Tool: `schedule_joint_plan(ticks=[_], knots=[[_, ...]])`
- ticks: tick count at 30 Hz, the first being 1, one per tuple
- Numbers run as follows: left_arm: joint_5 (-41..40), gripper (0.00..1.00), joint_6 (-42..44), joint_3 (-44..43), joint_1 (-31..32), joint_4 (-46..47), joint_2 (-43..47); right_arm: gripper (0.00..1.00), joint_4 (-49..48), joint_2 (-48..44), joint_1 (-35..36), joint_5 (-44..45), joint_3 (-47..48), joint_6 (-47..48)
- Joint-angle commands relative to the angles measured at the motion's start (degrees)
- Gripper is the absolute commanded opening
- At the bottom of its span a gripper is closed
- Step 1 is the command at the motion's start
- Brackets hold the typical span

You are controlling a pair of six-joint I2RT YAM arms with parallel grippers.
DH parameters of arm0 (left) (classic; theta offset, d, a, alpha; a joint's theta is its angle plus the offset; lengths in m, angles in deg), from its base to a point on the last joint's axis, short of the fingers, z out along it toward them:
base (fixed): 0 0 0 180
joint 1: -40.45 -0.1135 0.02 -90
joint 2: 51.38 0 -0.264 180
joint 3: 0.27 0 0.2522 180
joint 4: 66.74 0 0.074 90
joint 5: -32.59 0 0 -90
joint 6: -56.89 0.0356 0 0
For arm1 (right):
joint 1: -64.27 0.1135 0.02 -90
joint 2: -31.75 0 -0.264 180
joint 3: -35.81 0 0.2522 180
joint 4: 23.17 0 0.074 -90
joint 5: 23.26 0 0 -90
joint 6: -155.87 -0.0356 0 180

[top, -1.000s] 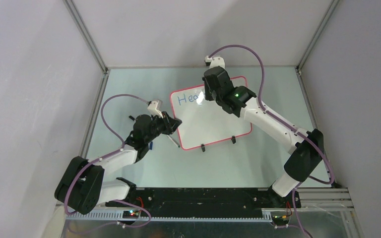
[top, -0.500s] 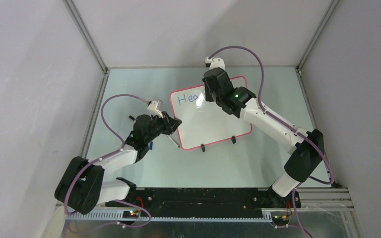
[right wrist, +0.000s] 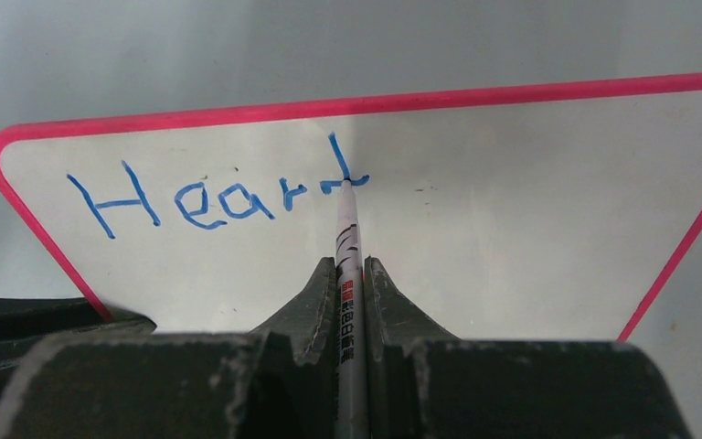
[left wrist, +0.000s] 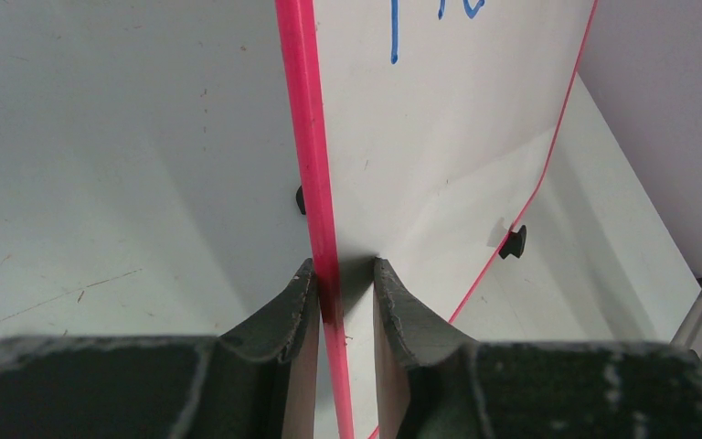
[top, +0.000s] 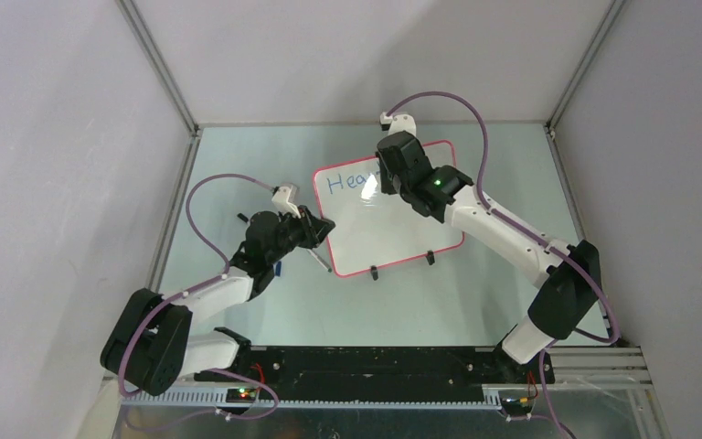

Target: Write a sentence on the whiteboard

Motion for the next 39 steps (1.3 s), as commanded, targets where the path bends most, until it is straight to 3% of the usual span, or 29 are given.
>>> schedule_joint_plan(ticks=[1,39], knots=[[-2.34,0.16,4.01,-1.49,0.44,-1.27,1.03,0.00,-0.07,-2.34,0.37,0.20,-1.50,-0.75],[-2.39,0.16,4.04,-1.50,0.70,-1.18,1.07,0.00,1.57,-3.74,-0.28,2.39,-3.26,-1.19]])
